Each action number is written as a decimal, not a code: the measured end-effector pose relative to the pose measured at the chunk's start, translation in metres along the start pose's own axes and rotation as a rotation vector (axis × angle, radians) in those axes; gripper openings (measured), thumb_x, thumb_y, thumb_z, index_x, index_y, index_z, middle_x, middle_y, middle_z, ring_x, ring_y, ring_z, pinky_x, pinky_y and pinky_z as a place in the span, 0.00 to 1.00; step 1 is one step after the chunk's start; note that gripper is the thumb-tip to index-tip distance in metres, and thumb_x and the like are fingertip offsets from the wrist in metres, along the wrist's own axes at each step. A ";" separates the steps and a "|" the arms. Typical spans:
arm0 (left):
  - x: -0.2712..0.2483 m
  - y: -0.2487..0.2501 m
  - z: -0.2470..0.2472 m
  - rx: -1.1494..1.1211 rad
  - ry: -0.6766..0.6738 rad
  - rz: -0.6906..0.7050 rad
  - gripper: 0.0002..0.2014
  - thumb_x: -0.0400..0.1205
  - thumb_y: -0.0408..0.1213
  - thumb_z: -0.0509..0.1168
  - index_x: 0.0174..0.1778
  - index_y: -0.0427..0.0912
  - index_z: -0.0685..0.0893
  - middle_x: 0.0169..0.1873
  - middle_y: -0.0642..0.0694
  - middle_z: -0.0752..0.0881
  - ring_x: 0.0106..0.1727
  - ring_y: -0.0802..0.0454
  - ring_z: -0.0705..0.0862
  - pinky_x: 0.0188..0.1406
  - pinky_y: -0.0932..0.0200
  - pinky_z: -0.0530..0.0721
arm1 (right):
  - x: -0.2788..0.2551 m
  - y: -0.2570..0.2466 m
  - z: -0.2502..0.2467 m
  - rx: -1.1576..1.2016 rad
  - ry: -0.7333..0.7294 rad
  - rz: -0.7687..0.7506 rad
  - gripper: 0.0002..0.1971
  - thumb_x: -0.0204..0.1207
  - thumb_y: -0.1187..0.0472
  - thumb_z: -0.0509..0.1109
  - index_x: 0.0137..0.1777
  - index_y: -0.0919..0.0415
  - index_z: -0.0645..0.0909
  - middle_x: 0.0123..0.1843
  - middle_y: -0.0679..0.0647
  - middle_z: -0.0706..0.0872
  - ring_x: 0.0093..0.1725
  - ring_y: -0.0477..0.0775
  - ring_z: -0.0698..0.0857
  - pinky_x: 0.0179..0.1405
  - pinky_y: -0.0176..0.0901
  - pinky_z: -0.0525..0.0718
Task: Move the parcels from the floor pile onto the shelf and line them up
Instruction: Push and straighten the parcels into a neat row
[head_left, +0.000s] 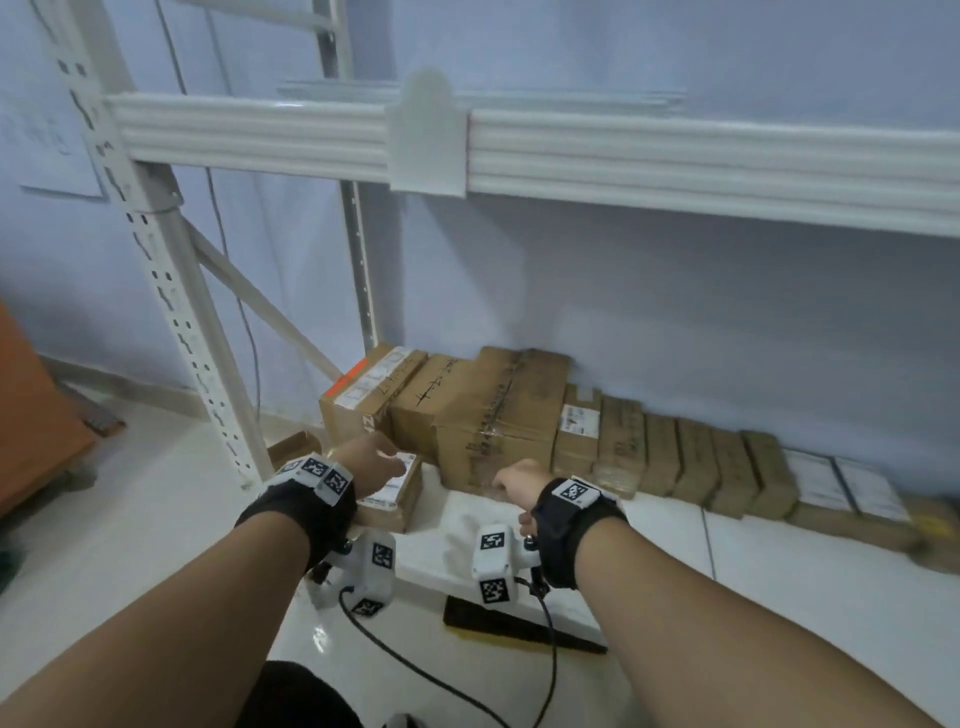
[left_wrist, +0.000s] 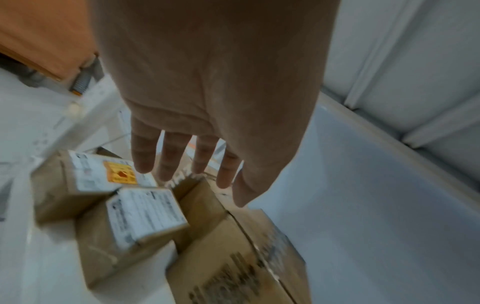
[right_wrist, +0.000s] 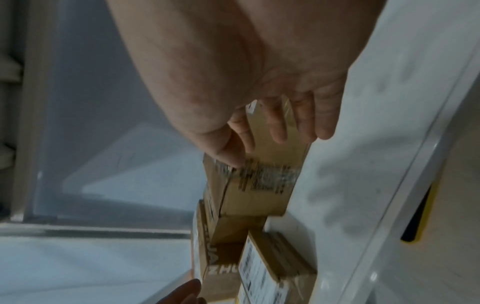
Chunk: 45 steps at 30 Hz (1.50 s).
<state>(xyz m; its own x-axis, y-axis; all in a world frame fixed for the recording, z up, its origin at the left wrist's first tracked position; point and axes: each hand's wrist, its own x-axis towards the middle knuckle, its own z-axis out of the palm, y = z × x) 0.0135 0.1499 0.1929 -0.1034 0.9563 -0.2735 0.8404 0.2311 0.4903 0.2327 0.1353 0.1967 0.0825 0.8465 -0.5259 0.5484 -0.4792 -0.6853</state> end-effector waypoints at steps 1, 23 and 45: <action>-0.003 0.016 0.005 -0.016 -0.010 0.039 0.20 0.80 0.47 0.68 0.65 0.41 0.84 0.64 0.39 0.84 0.66 0.40 0.82 0.66 0.48 0.80 | -0.007 0.009 -0.014 0.004 0.026 0.018 0.08 0.81 0.62 0.64 0.56 0.65 0.76 0.36 0.57 0.76 0.31 0.54 0.75 0.34 0.44 0.76; 0.002 0.148 0.074 -0.116 -0.078 0.098 0.23 0.80 0.44 0.66 0.72 0.45 0.76 0.69 0.38 0.75 0.69 0.37 0.77 0.69 0.48 0.77 | 0.000 0.086 -0.127 0.426 0.212 0.101 0.14 0.81 0.64 0.65 0.65 0.63 0.76 0.53 0.59 0.80 0.42 0.58 0.82 0.45 0.52 0.88; 0.085 0.104 0.089 -0.553 -0.079 0.073 0.27 0.78 0.41 0.64 0.74 0.50 0.70 0.58 0.45 0.84 0.54 0.46 0.84 0.62 0.45 0.84 | 0.138 0.054 -0.080 0.569 0.170 0.163 0.09 0.83 0.58 0.65 0.60 0.59 0.77 0.53 0.60 0.82 0.45 0.60 0.85 0.42 0.50 0.86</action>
<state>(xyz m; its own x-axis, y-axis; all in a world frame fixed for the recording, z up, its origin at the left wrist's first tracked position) 0.1397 0.2389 0.1473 0.0031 0.9620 -0.2731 0.4378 0.2443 0.8652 0.3406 0.2450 0.1277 0.2850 0.7545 -0.5911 -0.0088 -0.6146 -0.7888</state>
